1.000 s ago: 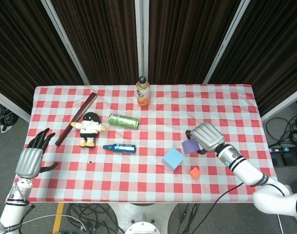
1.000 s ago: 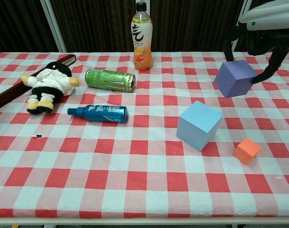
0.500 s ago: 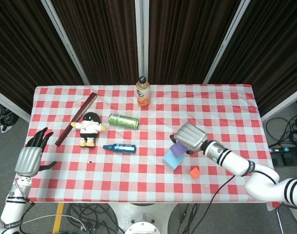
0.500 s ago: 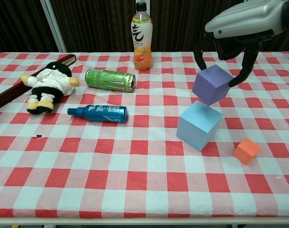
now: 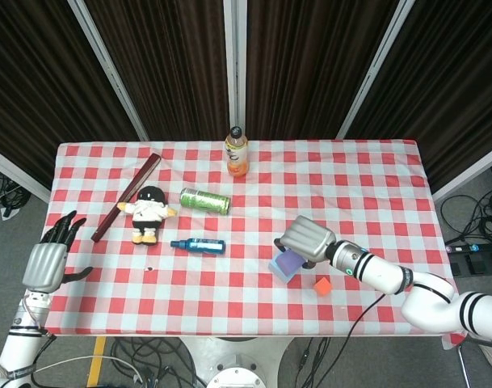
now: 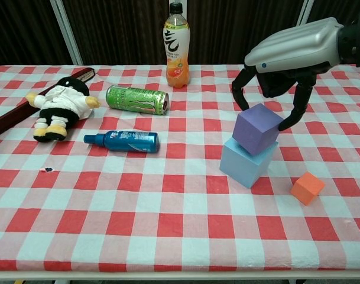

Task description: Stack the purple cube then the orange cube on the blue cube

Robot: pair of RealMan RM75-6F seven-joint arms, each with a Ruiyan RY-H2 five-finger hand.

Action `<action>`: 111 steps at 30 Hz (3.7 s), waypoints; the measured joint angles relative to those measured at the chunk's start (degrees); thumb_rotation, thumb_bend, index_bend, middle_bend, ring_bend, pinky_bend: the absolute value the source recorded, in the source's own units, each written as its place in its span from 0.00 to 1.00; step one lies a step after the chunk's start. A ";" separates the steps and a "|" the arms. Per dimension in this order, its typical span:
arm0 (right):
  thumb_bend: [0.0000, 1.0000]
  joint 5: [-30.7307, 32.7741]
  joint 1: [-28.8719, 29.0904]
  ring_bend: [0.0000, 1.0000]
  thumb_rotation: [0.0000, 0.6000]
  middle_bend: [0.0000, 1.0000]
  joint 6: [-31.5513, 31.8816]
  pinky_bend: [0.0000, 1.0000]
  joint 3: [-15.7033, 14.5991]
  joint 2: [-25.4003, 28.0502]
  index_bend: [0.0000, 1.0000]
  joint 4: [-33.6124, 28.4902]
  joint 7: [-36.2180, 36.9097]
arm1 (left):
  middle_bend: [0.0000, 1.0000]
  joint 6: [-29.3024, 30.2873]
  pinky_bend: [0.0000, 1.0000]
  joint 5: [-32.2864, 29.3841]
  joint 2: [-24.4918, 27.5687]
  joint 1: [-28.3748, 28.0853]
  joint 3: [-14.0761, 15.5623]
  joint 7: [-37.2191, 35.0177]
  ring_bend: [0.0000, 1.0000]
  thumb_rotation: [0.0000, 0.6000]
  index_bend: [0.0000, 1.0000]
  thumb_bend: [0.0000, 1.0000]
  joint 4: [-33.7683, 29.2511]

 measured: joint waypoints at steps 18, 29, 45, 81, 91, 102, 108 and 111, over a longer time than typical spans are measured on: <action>0.06 -6.14 5.27 0.94 1.00 1.00 0.32 0.87 -3.18 -0.08 0.54 5.44 8.37 | 0.11 -1.47 0.21 -1.60 -1.34 -0.34 -0.64 -1.14 0.08 1.00 0.16 0.00 3.34; 0.06 -9.34 6.95 0.94 1.00 1.00 2.95 0.87 -6.74 -2.81 0.54 9.81 14.19 | 0.11 -1.51 0.21 -1.46 -2.07 -0.42 -0.56 -1.48 0.08 1.00 0.16 0.00 4.88; 0.06 -10.57 8.91 0.94 1.00 1.00 4.97 0.87 -9.32 -4.61 0.54 12.65 17.37 | 0.11 -1.30 0.21 -1.43 -2.37 0.00 -0.31 -2.50 0.08 1.00 0.16 0.00 6.28; 0.00 -8.21 9.99 0.94 1.00 1.00 2.48 0.87 -11.44 -3.68 0.28 10.81 14.69 | 0.11 -1.72 0.21 -1.68 -2.46 0.06 -0.40 -2.83 0.08 1.00 0.16 0.00 6.65; 0.00 -6.07 9.80 0.94 1.00 1.00 2.29 0.87 -10.30 -2.45 0.14 9.17 12.98 | 0.11 -1.75 0.21 -1.58 -2.55 0.02 -0.39 -2.98 0.08 1.00 0.16 0.00 6.69; 0.00 -3.57 8.24 0.94 1.00 1.00 4.30 0.87 -8.85 6.94 0.18 0.79 8.73 | 0.11 -1.29 0.21 -0.94 -2.32 0.02 -0.19 -2.85 0.08 1.00 0.16 0.00 5.97; 0.01 4.77 1.44 0.94 1.00 1.00 8.33 0.87 -8.32 13.92 0.47 -8.97 3.12 | 0.11 -1.12 0.21 -0.67 -2.13 -0.02 -0.12 -2.64 0.08 1.00 0.16 0.00 5.34; 0.03 8.33 -2.36 0.94 1.00 1.00 10.10 0.87 -8.72 16.94 0.51 -13.24 -1.55 | 0.11 -1.22 0.21 -0.54 -2.26 -0.13 -0.03 -2.33 0.08 1.00 0.16 0.00 5.15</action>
